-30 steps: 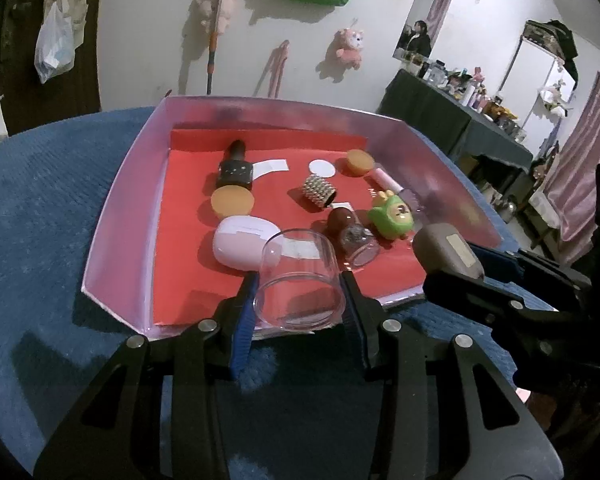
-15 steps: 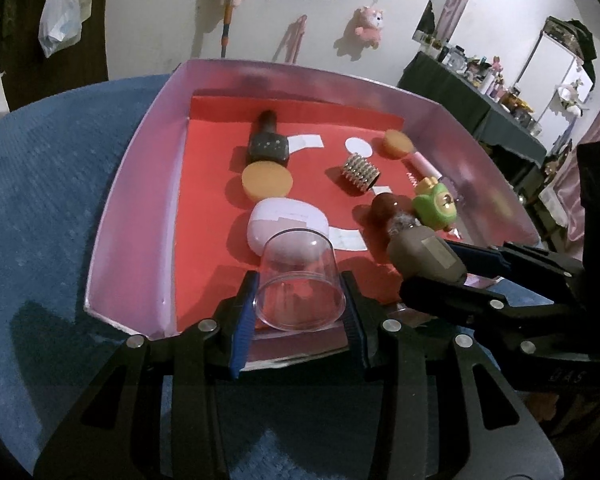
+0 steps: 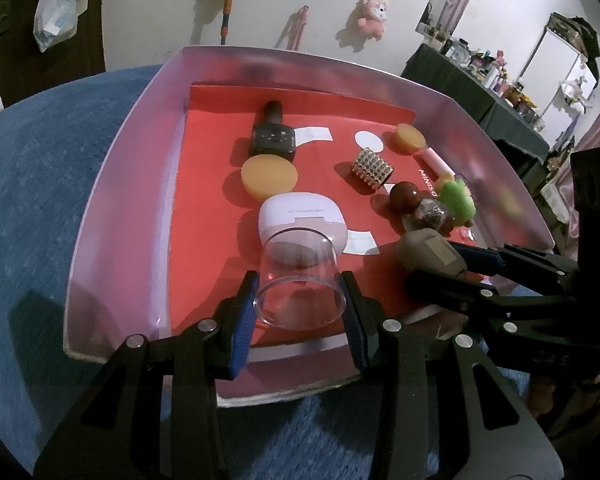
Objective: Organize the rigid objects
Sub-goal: 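Carry the glass cup and taupe earbud case over the red tray, then lower both items onto the tray floor and open both grippers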
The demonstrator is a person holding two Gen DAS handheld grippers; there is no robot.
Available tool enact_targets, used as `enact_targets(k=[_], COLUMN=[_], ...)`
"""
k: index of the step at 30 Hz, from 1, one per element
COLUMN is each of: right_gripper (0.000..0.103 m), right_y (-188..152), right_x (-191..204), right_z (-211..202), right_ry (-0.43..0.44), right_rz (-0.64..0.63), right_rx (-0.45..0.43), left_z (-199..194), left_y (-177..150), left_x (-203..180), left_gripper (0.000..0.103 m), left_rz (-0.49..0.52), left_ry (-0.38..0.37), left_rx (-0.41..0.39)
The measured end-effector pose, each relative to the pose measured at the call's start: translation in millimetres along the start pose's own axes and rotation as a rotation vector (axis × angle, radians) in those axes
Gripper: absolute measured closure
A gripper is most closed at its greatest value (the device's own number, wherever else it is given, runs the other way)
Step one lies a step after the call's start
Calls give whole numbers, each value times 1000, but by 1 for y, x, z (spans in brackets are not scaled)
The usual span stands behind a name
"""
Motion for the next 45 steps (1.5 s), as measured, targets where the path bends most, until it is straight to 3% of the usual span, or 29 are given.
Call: enact_targets(k=[7, 37, 45], right_gripper=[48, 47, 41], right_y=[-2, -2, -1], right_x=[-16, -17, -11], right_z=[-3, -5, -25], right_ry=[-113, -125, -171], right_rz=[-8, 2, -2], right_rx=[1, -20, -82], left_z=[8, 10, 3], left_y=[9, 13, 10], left_x=[-1, 2, 0], left_gripper=[66, 65, 49], left_rz=[-3, -7, -3], left_ry=[14, 35, 24], left_rx=[-6, -27, -41])
Point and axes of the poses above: each gripper's, at about its wrist camera, not at the fingertips, and z roughly the way its jaws point, x to its left, y to its top, the point moved 5 cm from there along z, roughly the way its jaws point, and after that the axes turned 15 degrees about -z, right-handed, at the moved point
